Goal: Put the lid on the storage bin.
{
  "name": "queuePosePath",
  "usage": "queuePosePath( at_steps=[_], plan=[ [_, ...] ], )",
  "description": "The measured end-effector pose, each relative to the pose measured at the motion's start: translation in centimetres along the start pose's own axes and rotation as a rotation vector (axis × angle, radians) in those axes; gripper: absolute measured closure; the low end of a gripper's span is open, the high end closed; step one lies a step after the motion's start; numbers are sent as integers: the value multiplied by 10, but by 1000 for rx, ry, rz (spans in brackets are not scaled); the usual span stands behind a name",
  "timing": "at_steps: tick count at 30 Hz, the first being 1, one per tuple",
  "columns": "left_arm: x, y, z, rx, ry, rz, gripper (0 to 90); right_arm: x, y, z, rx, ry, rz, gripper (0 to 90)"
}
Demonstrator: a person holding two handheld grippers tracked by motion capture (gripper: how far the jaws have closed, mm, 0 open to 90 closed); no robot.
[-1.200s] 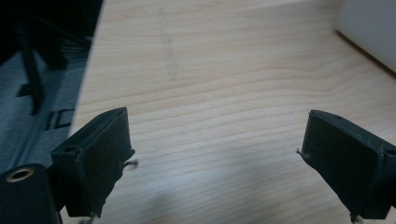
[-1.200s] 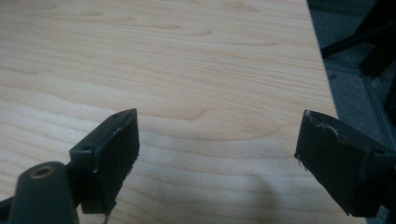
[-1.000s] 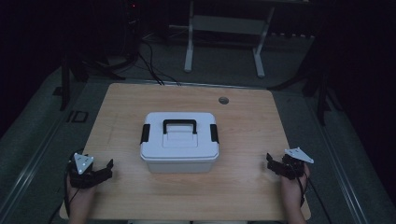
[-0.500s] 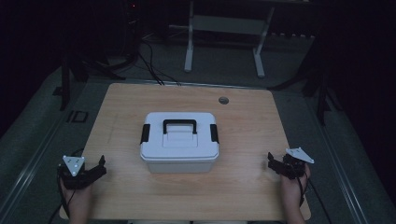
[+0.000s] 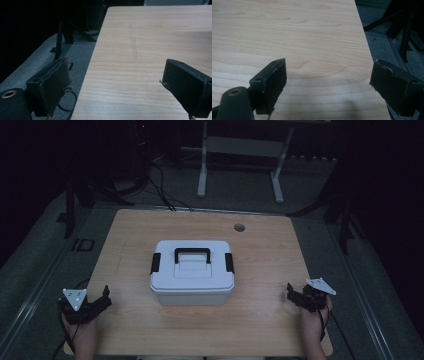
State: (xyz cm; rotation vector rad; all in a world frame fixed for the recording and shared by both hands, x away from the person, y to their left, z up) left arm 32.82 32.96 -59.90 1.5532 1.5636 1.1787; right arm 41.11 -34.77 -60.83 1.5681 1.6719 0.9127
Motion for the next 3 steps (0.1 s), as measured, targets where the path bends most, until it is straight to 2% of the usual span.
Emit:
queuePosePath(
  at_steps=[3],
  plan=[
    [-2,-1,1,4,-5,2,76,0,0,0,3,1,-6,133]
  ],
)
Point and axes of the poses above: each handheld gripper's, and its own axes: z roughly forward along the jaws, y roughly out of its top, x roughly to its left, the point moved 10 cm from there along z, roughly forward along the jaws, and after that the axes turned 6 degrees about z, right-handed, at the moved point
